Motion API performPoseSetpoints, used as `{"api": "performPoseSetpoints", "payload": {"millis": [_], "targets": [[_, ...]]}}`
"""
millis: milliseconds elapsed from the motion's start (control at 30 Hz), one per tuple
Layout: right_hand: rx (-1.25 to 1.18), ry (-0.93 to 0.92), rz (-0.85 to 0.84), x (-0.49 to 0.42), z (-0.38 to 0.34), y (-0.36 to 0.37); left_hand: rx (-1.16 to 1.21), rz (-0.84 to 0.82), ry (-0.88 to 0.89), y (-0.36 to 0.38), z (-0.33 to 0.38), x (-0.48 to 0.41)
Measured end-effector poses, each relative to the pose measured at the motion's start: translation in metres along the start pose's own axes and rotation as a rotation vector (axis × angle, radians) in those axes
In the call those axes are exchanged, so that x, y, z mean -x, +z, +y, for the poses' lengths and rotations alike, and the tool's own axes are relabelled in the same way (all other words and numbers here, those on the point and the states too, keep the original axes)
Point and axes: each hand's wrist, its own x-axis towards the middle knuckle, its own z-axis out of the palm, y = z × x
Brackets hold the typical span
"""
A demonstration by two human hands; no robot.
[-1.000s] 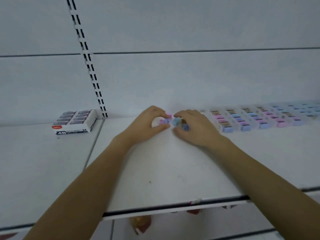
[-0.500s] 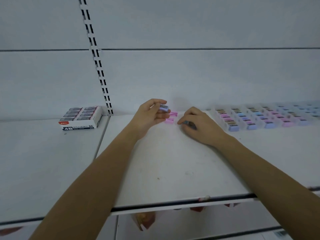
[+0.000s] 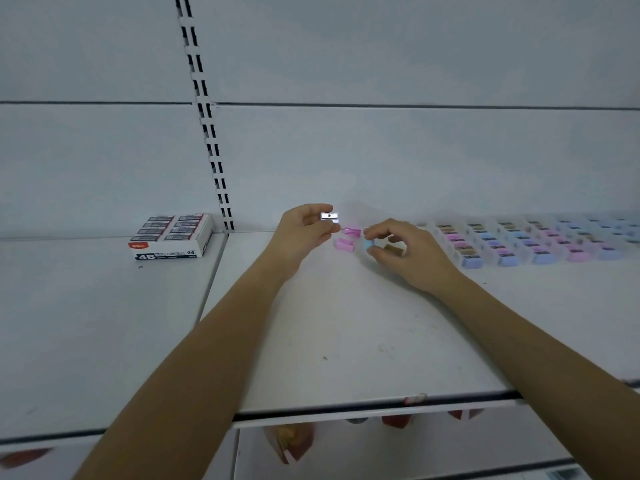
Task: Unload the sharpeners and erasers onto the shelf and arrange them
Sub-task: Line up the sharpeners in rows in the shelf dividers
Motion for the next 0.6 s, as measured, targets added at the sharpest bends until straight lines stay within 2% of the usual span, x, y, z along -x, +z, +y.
{"api": "performPoseSetpoints", "payload": {"millis": [200,333,600], "targets": [[-0.163,-0.017,0.024,0.002,0.0,-0.001,-0.065,0.001,0.027,-0.001,-0.004,0.0],[-0.242,0.073,0.025,0.003,0.002,-0.003,-0.078,-0.008,0.043,0.0,-0.004,0.001],[-0.213,0.062,0.074,0.006,0.003,-0.011,-0.133,-0.025,0.09,0.009,-0.004,0.001]]}}
